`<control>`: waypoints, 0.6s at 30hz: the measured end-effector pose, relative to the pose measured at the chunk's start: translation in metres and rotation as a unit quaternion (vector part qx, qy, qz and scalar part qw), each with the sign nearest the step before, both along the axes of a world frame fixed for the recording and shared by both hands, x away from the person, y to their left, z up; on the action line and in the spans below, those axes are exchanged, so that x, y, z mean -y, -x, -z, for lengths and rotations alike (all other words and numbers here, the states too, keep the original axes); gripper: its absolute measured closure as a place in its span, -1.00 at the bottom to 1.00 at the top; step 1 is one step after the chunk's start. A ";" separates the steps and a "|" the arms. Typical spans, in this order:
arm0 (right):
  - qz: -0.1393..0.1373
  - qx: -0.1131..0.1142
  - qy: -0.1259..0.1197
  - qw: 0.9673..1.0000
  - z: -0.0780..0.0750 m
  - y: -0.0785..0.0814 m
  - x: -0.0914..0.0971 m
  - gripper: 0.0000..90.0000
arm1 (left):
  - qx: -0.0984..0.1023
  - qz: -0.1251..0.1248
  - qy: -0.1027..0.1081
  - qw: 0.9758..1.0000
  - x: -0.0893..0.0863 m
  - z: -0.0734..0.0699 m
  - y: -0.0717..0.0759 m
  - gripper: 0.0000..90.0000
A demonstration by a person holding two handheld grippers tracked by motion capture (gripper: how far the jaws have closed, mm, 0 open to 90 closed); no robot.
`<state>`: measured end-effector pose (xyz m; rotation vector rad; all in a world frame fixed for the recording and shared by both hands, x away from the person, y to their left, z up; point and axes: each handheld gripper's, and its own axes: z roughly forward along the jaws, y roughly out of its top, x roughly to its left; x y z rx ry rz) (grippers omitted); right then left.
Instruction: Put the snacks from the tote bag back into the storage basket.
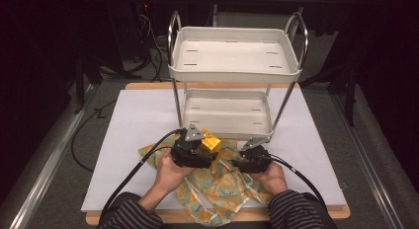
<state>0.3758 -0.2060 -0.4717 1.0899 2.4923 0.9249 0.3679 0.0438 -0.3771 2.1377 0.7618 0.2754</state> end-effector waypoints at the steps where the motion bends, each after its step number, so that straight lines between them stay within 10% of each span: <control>1: 0.000 0.000 0.000 1.000 0.000 0.000 0.000 0.12 | 0.000 0.001 0.004 1.000 -0.001 -0.002 -0.001 -0.39; 18: -0.003 0.000 0.001 1.000 0.000 0.000 0.001 0.12 | 0.001 -0.010 0.006 1.000 0.002 -0.019 -0.019 -0.39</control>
